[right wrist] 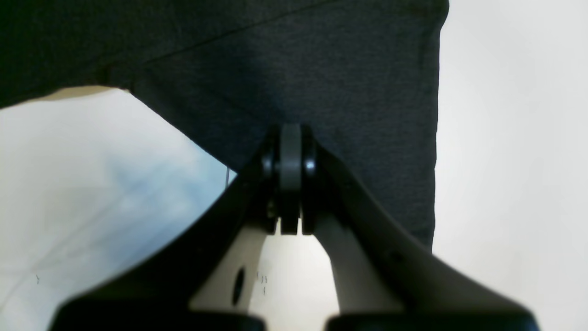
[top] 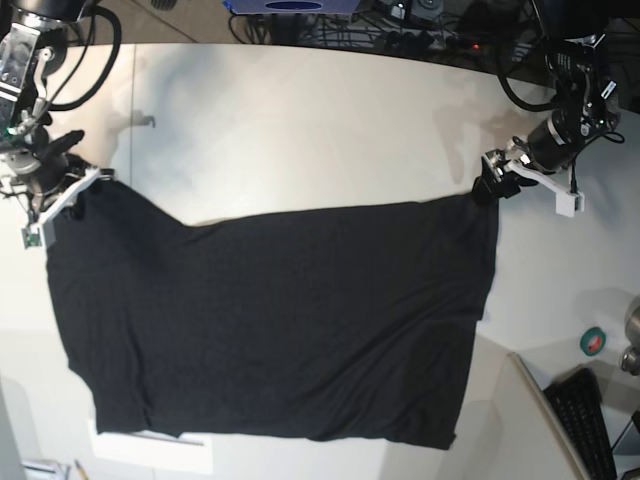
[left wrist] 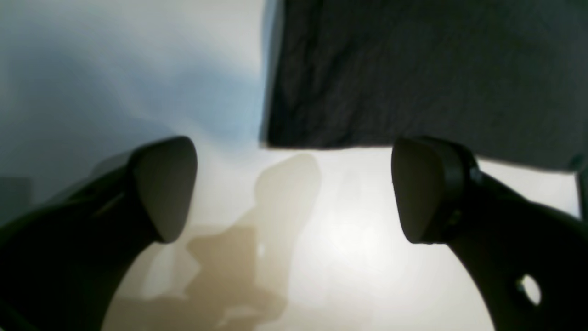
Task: Layout the t-shirt on the table in an organized manner, then fold the t-shirt properly
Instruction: 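Pull both held shirt corners apart to smooth the shirt, then lift the shirt with both grippers, shake it and lay it flat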
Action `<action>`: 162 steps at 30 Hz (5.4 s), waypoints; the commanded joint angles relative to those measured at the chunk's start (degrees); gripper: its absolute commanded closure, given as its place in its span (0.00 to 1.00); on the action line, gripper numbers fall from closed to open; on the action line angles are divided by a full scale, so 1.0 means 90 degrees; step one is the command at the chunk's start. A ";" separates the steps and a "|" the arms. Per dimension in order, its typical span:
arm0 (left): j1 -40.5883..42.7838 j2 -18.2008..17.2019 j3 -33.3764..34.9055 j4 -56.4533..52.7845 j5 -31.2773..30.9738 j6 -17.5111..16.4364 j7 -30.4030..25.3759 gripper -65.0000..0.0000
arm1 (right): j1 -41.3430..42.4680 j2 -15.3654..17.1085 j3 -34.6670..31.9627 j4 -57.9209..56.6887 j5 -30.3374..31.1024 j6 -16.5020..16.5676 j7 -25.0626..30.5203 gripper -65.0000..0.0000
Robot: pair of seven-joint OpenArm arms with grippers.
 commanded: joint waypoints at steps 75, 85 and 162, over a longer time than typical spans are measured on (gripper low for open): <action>0.1264 0.0321 0.0276 0.1629 0.0991 -0.0013 -0.0086 1.00 | -0.0265 0.0583 0.1114 -0.1550 0.0094 0.0235 0.1093 1.00; 0.1098 0.0311 0.0295 0.2274 0.1001 0.0280 -0.0066 1.00 | -0.0089 0.0593 0.1124 -0.1296 0.0084 0.0235 0.0966 1.00; 0.0434 0.0828 0.0696 0.2840 0.3228 0.1218 0.0373 1.00 | -0.1232 0.0661 0.1378 -0.0564 0.0094 0.0245 0.1249 1.00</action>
